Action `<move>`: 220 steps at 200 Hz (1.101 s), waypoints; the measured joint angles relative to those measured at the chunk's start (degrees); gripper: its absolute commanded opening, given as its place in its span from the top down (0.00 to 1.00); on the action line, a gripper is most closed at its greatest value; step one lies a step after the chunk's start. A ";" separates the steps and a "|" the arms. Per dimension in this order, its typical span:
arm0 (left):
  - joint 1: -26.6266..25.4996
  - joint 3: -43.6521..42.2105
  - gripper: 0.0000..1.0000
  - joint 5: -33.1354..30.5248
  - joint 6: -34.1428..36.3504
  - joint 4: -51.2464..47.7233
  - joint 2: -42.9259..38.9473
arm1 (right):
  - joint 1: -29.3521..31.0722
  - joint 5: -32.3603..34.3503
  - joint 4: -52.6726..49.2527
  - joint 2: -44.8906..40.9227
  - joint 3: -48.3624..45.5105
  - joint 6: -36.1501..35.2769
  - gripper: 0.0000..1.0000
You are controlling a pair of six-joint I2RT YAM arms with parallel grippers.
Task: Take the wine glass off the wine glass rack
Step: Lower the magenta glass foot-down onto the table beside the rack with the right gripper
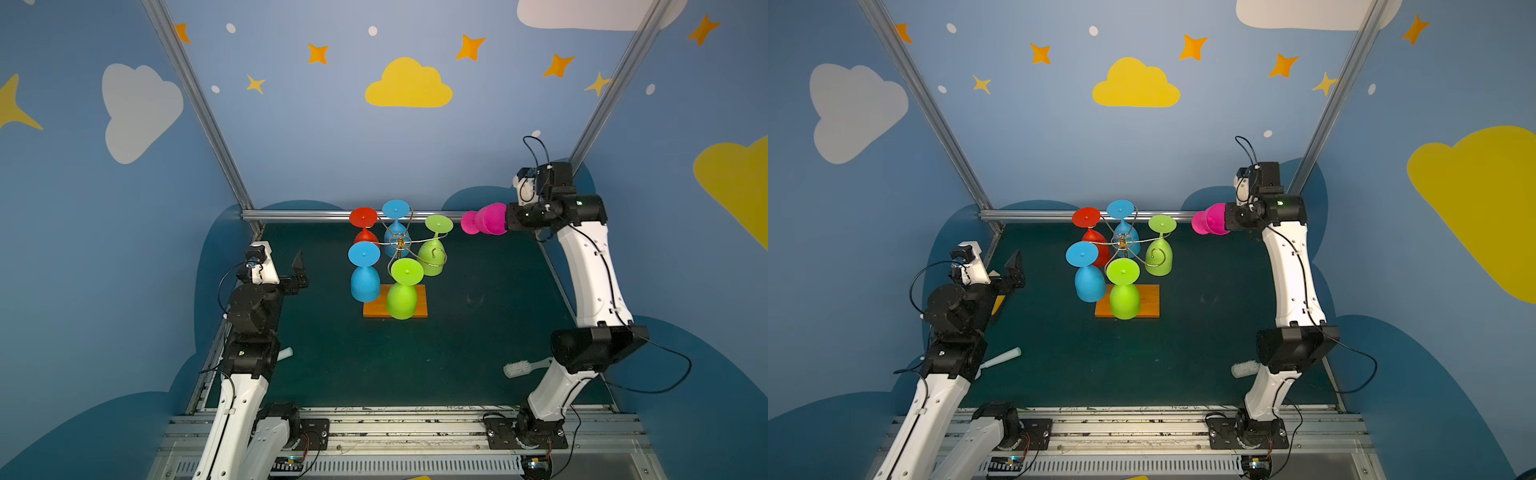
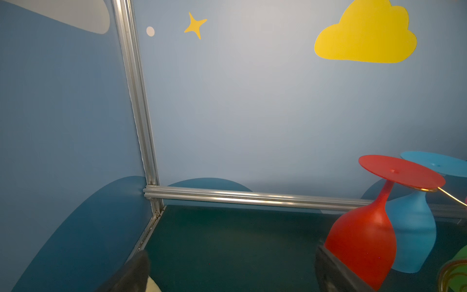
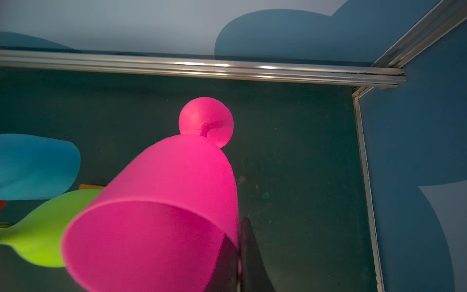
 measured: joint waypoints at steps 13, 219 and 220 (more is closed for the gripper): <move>0.04 -0.33 0.00 -0.02 -0.09 0.09 -1.16 | 0.72 0.50 -1.62 3.26 1.97 -0.33 1.00; 0.07 -1.27 0.00 -0.31 0.28 -0.74 -4.61 | 2.84 5.92 -7.91 25.70 14.12 -2.67 1.00; 0.07 -1.27 0.00 -0.31 0.26 -0.76 -4.61 | 2.84 5.92 -7.91 25.79 14.12 -2.67 1.00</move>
